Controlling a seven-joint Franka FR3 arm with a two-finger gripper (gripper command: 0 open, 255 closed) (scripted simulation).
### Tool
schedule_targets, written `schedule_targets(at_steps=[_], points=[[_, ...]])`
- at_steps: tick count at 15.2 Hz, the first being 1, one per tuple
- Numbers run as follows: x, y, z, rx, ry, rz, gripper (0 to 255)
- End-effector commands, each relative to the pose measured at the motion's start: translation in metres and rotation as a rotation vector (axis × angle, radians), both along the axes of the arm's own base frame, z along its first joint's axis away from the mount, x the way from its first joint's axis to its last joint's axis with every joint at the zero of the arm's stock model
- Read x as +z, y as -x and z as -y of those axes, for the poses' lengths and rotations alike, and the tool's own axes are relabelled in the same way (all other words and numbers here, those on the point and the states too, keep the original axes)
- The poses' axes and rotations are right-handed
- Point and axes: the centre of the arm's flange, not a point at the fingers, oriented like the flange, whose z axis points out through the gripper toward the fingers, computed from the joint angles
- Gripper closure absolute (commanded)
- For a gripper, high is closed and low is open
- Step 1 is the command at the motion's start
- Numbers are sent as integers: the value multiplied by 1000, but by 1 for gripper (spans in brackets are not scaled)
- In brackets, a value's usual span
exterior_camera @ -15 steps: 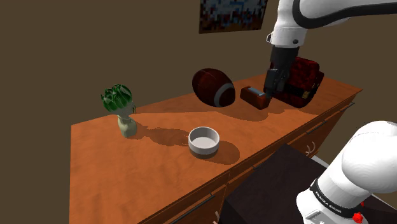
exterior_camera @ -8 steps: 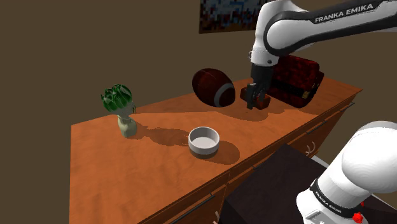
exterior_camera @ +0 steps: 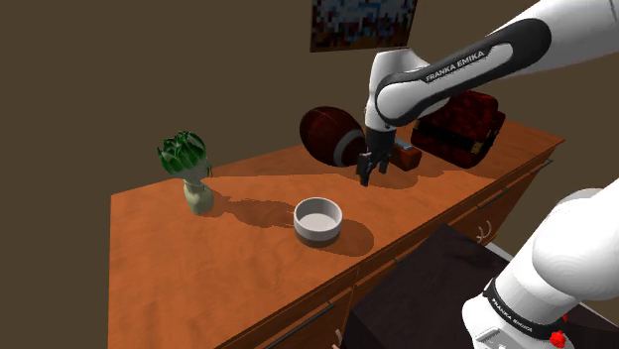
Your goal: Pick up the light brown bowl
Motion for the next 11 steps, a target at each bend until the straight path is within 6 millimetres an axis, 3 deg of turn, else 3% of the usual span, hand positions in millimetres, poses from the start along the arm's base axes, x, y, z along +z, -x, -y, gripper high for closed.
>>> schedule_targets(at_steps=[1,11], points=[[-20,-19,-4,0,1,8,0],[-122,-99,-11,-3,8,31,0]])
